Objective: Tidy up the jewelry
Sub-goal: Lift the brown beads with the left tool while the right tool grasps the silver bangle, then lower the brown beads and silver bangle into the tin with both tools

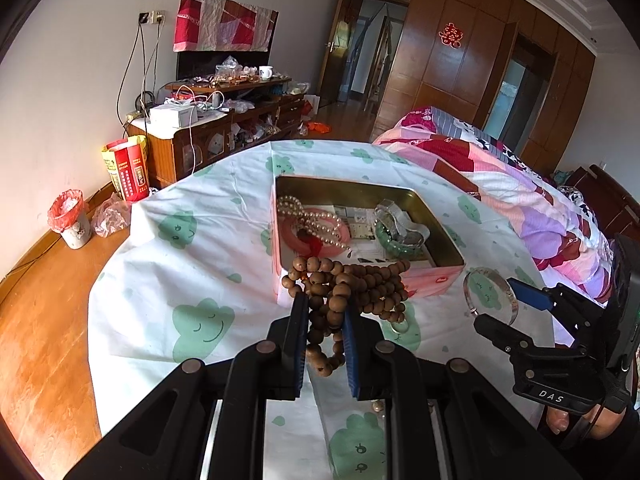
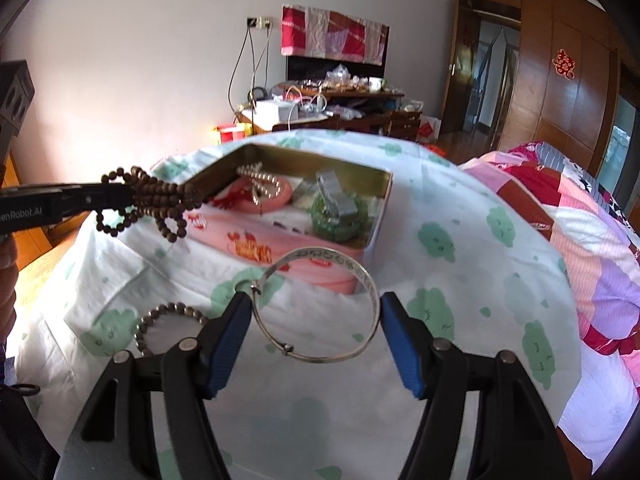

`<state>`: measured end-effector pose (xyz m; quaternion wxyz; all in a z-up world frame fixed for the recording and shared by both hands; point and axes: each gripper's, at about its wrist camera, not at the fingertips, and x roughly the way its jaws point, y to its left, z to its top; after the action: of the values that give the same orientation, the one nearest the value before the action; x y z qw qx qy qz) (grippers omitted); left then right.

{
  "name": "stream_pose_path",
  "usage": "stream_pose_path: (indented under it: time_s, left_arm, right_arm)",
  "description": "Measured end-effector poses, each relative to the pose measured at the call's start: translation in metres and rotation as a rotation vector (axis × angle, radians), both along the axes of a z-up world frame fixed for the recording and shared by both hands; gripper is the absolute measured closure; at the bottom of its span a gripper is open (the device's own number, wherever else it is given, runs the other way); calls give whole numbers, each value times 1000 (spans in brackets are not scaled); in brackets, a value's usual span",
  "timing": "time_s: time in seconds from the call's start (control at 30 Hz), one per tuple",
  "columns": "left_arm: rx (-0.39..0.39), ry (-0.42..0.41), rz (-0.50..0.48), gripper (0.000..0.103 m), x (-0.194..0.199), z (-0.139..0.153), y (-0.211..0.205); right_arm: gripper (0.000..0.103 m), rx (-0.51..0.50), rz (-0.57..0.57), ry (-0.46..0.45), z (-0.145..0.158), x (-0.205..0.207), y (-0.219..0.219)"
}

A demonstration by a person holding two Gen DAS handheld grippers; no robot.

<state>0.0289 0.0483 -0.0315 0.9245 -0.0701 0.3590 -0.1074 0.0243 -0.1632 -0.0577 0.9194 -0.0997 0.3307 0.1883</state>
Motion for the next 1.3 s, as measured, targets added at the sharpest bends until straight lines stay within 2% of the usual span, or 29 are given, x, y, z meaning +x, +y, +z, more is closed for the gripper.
stream_pose_path:
  time_s: [0.5,1.3]
  left_arm:
    - [22,-33,3,87,3,13,-7]
    - [58,-85,11,87,12,26,-15]
  right_arm:
    - [34,53,-16,-81,18,0,-4]
    - [34,92,-37,-148,33,6,-9]
